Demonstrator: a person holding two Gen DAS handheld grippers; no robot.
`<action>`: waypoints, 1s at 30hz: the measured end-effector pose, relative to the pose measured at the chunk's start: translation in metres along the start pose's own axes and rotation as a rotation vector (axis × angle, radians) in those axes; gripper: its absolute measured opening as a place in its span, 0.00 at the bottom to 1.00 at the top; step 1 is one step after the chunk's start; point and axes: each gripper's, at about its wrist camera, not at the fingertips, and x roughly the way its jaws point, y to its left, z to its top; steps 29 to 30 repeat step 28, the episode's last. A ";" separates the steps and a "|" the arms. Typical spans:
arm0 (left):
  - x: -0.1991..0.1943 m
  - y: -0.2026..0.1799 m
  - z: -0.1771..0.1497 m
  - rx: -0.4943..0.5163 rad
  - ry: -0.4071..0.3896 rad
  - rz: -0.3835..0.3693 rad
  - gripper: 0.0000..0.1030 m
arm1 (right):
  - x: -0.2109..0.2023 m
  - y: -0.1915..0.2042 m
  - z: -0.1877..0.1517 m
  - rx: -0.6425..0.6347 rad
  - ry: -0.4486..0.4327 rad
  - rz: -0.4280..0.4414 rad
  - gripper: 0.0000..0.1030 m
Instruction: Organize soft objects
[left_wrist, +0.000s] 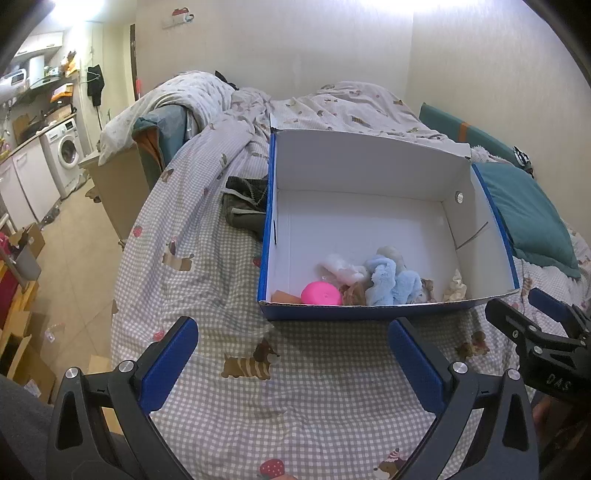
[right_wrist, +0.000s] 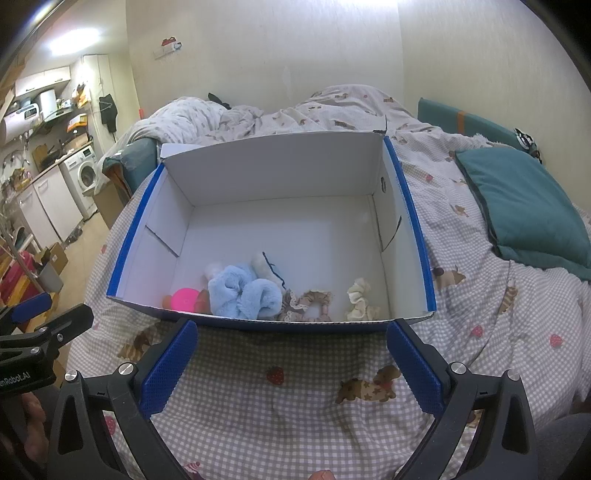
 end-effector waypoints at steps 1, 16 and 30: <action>0.000 0.000 0.000 0.002 0.000 0.000 1.00 | 0.000 0.000 -0.001 0.001 0.000 0.000 1.00; 0.000 0.000 -0.001 -0.004 0.008 0.006 1.00 | -0.001 -0.008 -0.001 0.019 -0.005 -0.006 1.00; 0.005 0.002 -0.001 -0.002 0.021 0.007 1.00 | -0.002 -0.008 0.000 0.015 -0.008 -0.005 1.00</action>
